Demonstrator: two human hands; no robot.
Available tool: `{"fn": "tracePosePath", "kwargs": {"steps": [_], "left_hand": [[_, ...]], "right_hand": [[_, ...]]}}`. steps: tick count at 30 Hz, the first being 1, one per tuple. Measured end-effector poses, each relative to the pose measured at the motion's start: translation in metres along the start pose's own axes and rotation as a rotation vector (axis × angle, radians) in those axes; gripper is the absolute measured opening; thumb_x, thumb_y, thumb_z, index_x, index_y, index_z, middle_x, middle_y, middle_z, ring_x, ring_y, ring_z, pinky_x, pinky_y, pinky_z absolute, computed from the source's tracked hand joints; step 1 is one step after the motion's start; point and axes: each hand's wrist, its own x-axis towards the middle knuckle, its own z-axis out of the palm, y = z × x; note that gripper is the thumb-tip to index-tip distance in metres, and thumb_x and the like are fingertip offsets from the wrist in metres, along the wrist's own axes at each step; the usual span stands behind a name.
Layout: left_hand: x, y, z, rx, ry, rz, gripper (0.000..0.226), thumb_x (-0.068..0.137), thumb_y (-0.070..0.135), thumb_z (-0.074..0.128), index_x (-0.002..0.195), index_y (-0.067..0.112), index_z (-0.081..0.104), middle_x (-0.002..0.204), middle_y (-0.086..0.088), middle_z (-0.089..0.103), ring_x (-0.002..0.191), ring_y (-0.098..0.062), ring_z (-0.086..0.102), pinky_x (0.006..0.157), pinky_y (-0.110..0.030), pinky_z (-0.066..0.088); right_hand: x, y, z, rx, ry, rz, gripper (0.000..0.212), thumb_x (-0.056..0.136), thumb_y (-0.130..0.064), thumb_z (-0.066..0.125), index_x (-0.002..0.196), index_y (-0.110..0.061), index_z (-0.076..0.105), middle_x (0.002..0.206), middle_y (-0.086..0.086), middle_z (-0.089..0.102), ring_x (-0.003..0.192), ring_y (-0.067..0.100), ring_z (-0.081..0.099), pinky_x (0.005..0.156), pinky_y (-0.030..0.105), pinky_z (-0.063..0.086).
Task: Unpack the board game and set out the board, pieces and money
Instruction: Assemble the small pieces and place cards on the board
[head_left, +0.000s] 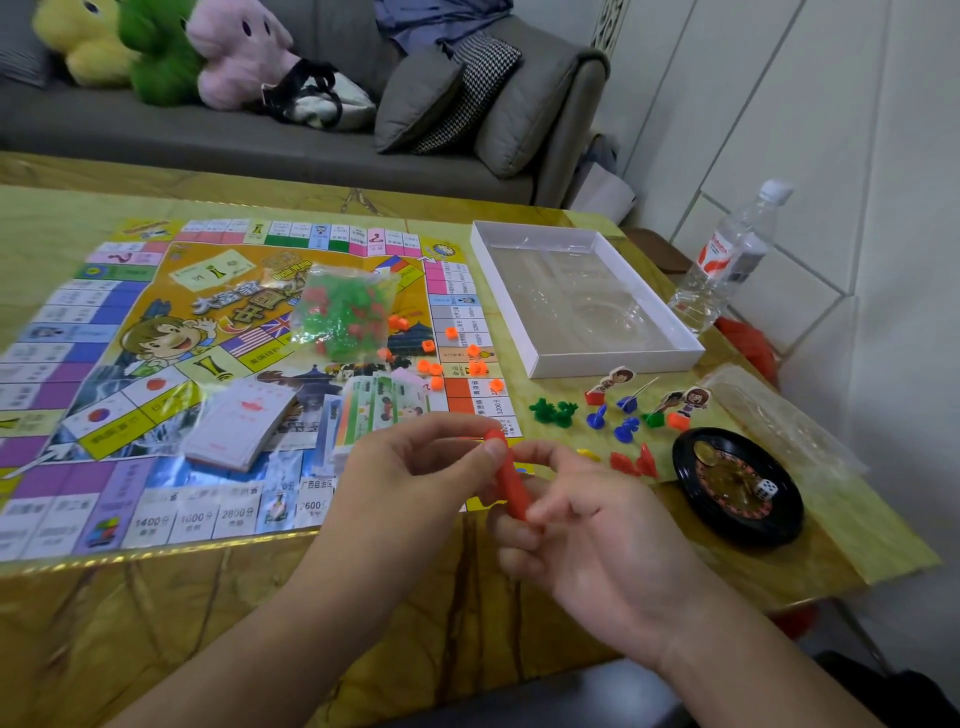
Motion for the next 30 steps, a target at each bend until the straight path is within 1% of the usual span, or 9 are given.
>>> {"fn": "tracePosePath", "kwargs": {"steps": [2,4,9,12,15,18,20,25,30], "left_hand": [[0.003,-0.001,-0.002,-0.046,0.002,-0.056,0.009,0.091,0.019,0.076,0.097,0.023,0.081,0.091,-0.003,0.081,0.088,-0.023,0.078,0.092,-0.043,0.060],[0.006,-0.003,-0.005,-0.096,0.007,-0.101,0.010,0.093,0.017,0.074,0.099,0.020,0.080,0.094,-0.006,0.081,0.090,-0.025,0.079,0.093,-0.046,0.059],[0.008,-0.004,-0.006,-0.187,0.017,-0.201,0.013,0.095,0.015,0.070,0.104,0.015,0.080,0.096,-0.011,0.080,0.090,-0.026,0.079,0.088,-0.042,0.060],[0.011,-0.007,-0.007,-0.195,0.011,-0.247,0.014,0.096,0.016,0.069,0.105,0.016,0.080,0.098,-0.014,0.080,0.090,-0.028,0.078,0.081,-0.039,0.059],[0.011,-0.006,-0.006,-0.253,-0.031,-0.318,0.015,0.097,0.013,0.067,0.104,0.011,0.080,0.097,-0.018,0.079,0.086,-0.028,0.078,0.076,-0.039,0.059],[0.009,-0.007,-0.004,-0.292,-0.066,-0.350,0.015,0.097,0.013,0.067,0.105,0.005,0.078,0.096,-0.022,0.078,0.081,-0.030,0.076,0.075,-0.040,0.061],[0.009,-0.010,-0.005,-0.257,-0.083,-0.348,0.015,0.096,0.014,0.068,0.102,0.005,0.079,0.095,-0.022,0.078,0.081,-0.030,0.077,0.076,-0.040,0.061],[0.003,-0.020,0.003,-0.261,-0.113,-0.340,0.016,0.096,0.011,0.067,0.095,0.006,0.082,0.095,-0.022,0.078,0.081,-0.027,0.076,0.075,-0.034,0.061],[-0.002,-0.021,0.011,-0.296,-0.098,-0.364,0.019,0.097,0.009,0.064,0.094,0.004,0.082,0.095,-0.024,0.078,0.076,-0.025,0.074,0.072,-0.033,0.061]], "right_hand": [[0.000,0.002,0.001,-0.092,-0.029,-0.024,0.066,0.077,0.017,0.052,0.136,-0.012,0.051,0.097,0.020,0.063,0.065,0.022,0.049,0.054,0.033,0.040],[-0.001,0.003,0.002,-0.222,-0.035,-0.041,0.060,0.084,0.016,0.058,0.135,-0.017,0.052,0.107,0.021,0.066,0.071,0.024,0.059,0.059,0.035,0.049],[-0.007,0.003,0.009,-0.505,-0.009,-0.129,0.048,0.103,0.012,0.052,0.133,-0.024,0.046,0.115,0.016,0.072,0.084,0.032,0.074,0.070,0.035,0.059],[-0.009,0.000,0.009,-0.764,0.042,-0.181,0.055,0.098,-0.006,0.070,0.137,-0.035,0.043,0.109,0.002,0.074,0.079,0.031,0.076,0.068,0.039,0.061],[-0.009,-0.001,0.003,-1.272,0.178,-0.338,0.075,0.084,-0.036,0.087,0.142,-0.053,0.043,0.101,-0.013,0.064,0.080,0.007,0.066,0.071,0.028,0.058],[-0.009,-0.002,-0.001,-1.527,0.186,-0.447,0.088,0.077,-0.059,0.085,0.152,-0.046,0.041,0.116,-0.030,0.043,0.105,-0.005,0.050,0.090,0.022,0.051],[-0.010,-0.004,-0.002,-1.579,0.176,-0.492,0.086,0.075,-0.064,0.083,0.150,-0.042,0.048,0.122,-0.031,0.039,0.111,-0.005,0.046,0.096,0.022,0.050],[-0.013,-0.006,-0.003,-1.650,0.180,-0.519,0.070,0.072,-0.066,0.081,0.133,-0.039,0.061,0.116,-0.026,0.046,0.107,-0.003,0.050,0.085,0.015,0.050],[-0.014,-0.008,-0.004,-1.689,0.185,-0.488,0.069,0.070,-0.067,0.083,0.130,-0.038,0.063,0.115,-0.026,0.048,0.107,-0.004,0.050,0.086,0.014,0.050]]}}
